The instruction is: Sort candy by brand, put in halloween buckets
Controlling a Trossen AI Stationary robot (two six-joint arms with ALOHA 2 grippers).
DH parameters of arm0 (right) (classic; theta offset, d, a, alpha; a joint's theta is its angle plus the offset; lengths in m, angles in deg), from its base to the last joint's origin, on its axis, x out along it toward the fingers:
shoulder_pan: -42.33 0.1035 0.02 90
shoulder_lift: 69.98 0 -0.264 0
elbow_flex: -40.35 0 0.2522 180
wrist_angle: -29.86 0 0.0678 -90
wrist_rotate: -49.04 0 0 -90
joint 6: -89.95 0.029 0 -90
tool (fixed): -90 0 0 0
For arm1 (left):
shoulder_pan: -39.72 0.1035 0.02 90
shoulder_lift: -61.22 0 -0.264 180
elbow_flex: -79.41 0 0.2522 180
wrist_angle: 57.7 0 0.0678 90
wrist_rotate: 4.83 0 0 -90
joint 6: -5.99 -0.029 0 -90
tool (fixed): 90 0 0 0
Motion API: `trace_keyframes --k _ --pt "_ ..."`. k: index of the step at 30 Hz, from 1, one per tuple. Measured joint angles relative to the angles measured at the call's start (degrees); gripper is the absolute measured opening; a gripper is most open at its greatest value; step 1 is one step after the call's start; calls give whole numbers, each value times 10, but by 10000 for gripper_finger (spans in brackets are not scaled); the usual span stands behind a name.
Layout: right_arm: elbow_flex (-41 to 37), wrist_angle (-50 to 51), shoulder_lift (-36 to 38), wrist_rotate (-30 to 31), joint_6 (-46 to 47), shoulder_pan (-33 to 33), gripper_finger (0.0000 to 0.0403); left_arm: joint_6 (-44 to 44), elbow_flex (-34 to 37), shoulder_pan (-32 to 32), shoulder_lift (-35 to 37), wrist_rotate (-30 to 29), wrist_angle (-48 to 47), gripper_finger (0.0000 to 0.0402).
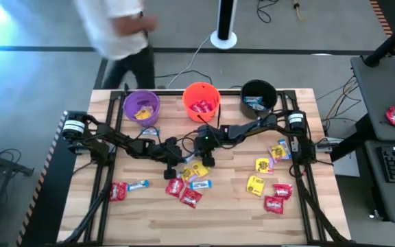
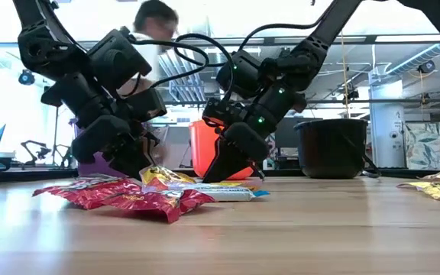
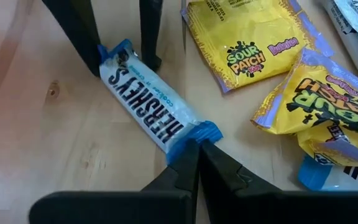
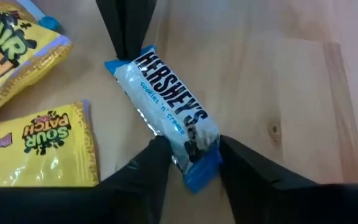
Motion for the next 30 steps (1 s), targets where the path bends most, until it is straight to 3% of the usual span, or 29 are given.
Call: trace_keyframes --k 6,8,22,30 --pt "0 1 -12 -10 -4 1 27 1 0 0 0 0 2 0" --pt "0 1 -13 -15 -4 0 16 1 0 0 0 0 2 0" --pt "-3 39 72 4 15 2 7 105 -2 1 74 0 -50 1" --pt "-5 98 110 34 16 3 7 110 -12 1 145 -31 -163 47"
